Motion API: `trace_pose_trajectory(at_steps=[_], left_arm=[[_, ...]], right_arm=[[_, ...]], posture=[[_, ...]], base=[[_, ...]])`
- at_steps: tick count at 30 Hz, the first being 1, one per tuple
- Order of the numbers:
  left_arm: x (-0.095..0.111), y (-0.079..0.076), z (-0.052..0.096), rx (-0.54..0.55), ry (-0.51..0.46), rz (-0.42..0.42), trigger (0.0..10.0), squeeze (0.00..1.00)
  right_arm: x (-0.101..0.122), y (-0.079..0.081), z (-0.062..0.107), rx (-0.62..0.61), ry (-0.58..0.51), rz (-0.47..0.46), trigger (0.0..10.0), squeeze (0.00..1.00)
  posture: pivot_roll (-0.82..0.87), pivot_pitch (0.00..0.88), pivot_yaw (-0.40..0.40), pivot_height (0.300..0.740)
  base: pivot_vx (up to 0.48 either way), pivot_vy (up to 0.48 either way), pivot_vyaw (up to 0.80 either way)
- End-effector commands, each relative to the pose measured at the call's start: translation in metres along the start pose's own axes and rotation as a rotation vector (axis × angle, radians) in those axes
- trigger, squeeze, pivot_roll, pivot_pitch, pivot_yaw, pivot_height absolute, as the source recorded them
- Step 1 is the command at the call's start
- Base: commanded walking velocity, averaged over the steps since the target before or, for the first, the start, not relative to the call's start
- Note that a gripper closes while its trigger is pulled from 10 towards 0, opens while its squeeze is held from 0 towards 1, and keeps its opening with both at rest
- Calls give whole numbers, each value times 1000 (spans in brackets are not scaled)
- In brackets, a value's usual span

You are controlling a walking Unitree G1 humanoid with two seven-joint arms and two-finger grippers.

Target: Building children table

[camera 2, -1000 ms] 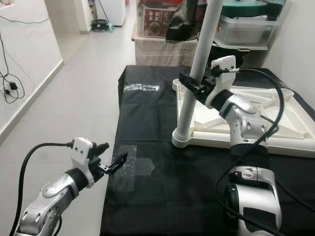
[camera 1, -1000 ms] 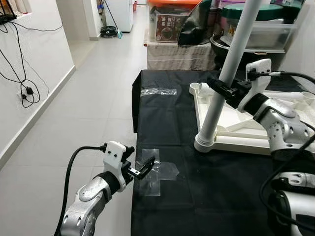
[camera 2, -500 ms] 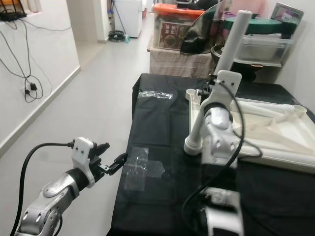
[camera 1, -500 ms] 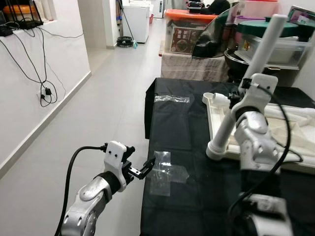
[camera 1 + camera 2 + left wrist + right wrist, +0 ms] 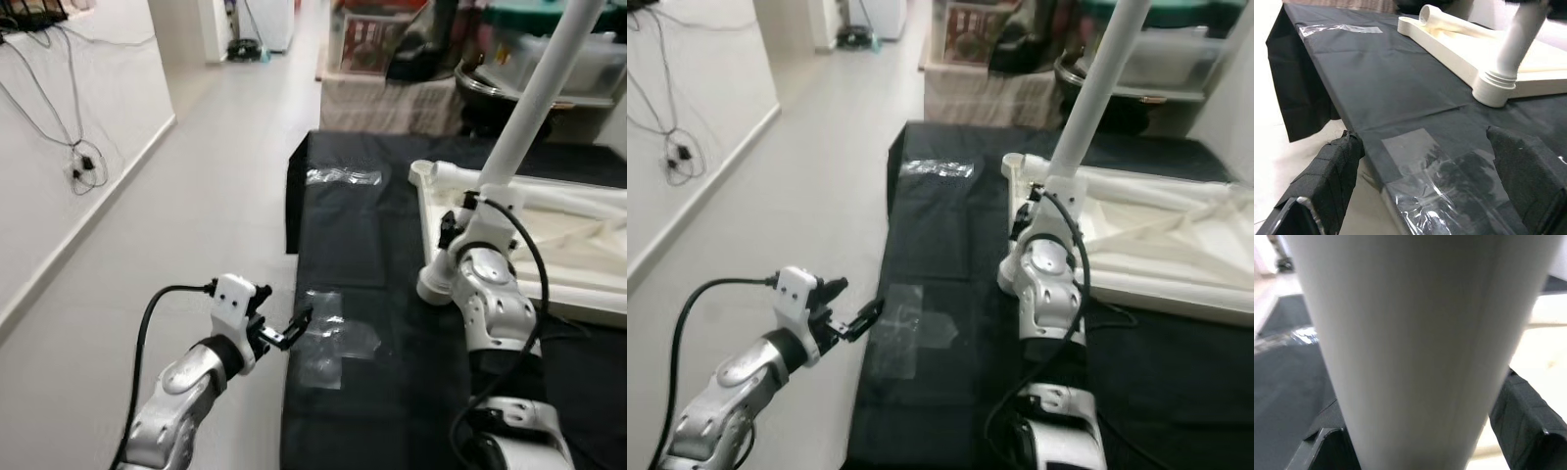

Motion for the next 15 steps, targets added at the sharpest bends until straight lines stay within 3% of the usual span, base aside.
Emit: trace_pose_trajectory(at_steps=[1, 2, 3, 4, 5, 6, 7, 8, 12, 15], left_arm=[[-4, 0, 3, 3, 13, -3, 10000, 0], [-4, 0, 3, 3, 15, -5, 10000, 0], [-4, 0, 3, 3, 15, -5, 10000, 0], [-4, 1, 4, 4, 17, -6, 10000, 0], [-4, 1, 4, 4, 17, -6, 10000, 0], [-4, 1, 4, 3, 17, -9, 10000, 0], [-4, 1, 4, 3, 17, -9, 10000, 0], [-3, 1, 5, 3, 17, -10, 10000, 0], [-4, 0, 5, 0, 20, -11, 10000, 0], [-5, -2, 4, -9, 22, -10, 10000, 0]], right_arm=[[10, 0, -6, 99, -43, -46, 10000, 0], [20, 11, -7, 271, -96, -32, 10000, 0], [20, 11, -7, 271, -96, -32, 10000, 0], [27, 19, -5, 390, -129, -17, 10000, 0], [27, 19, -5, 390, -129, -17, 10000, 0], [26, 18, -2, 538, -131, -1, 10000, 0], [26, 18, -2, 538, -131, -1, 10000, 0], [26, 11, 1, 664, -125, 5, 10000, 0], [28, -1, 5, 793, -115, 26, 10000, 0], [29, -4, 0, 799, -118, 52, 10000, 0]], posture=[[61, 0, -73, 740], [63, 0, -73, 740], [63, 0, -73, 740], [63, 0, -73, 740], [63, 0, -73, 740], [75, 0, -81, 740], [75, 0, -81, 740], [67, 0, -75, 740], [63, 0, -71, 740], [65, 0, -68, 740]], base=[[0, 0, 0], [0, 0, 0], [0, 0, 0], [0, 0, 0], [0, 0, 0], [0, 0, 0], [0, 0, 0], [0, 0, 0], [0, 0, 0], [0, 0, 0]])
Point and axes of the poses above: a point about 5 cm out from each wrist's last joint towards the gripper, its own z axis pointing back from the gripper into the wrist, its own x axis along the axis of the wrist's last joint, y = z × x, the point moved 5 cm from there along -z, pointing out of the wrist towards the gripper, and after that the axes turned 5 degrees about z, right-handed, at the moved point
